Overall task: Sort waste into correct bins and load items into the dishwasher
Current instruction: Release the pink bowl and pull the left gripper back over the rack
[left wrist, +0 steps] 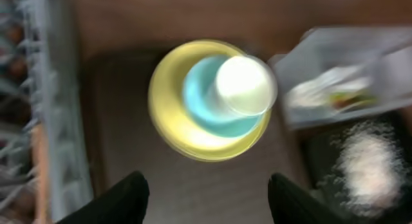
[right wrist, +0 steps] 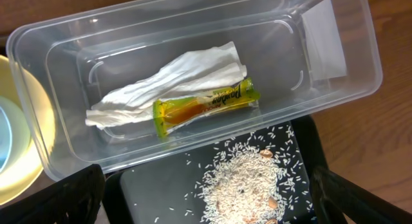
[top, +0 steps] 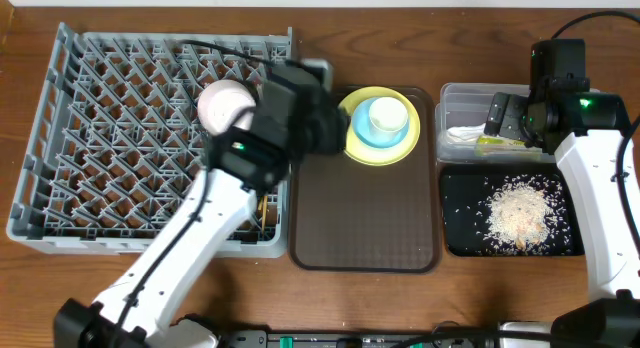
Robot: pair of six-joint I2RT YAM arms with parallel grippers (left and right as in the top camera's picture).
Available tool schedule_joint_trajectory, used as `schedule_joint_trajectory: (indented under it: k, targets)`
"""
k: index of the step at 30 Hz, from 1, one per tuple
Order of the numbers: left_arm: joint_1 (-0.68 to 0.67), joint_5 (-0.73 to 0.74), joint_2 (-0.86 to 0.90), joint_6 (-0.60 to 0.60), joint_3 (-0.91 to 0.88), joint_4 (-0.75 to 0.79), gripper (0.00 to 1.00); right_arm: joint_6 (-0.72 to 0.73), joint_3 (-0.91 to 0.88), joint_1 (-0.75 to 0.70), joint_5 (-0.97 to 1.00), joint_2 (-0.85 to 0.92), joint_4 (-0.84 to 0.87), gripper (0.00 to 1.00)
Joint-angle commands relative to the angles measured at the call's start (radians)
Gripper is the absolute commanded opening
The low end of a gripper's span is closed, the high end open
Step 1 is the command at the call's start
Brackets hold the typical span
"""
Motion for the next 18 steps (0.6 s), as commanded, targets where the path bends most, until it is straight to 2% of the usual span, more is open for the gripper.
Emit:
schedule_joint_trajectory:
  k: [1, 8, 13, 18]
  targets:
    - [-0.021, -0.234, -0.002, 0.043, -0.001, -0.066, 0.66, -0.011, 0.016, -0.004, 0.014, -0.003, -0.001, 0.99]
    - [0.009, -0.234, -0.027, 0.043, -0.001, -0.187, 0.71, -0.011, 0.016, -0.004, 0.014, -0.003, -0.001, 0.99]
    - [0.084, -0.224, -0.109, 0.039, -0.001, -0.286, 0.72, 0.020, 0.016, -0.003, -0.027, -0.003, 0.031, 0.99]
    - [0.242, -0.074, -0.235, 0.034, -0.001, -0.361, 0.72, 0.029, 0.016, -0.003, -0.372, -0.003, 0.045, 0.99]
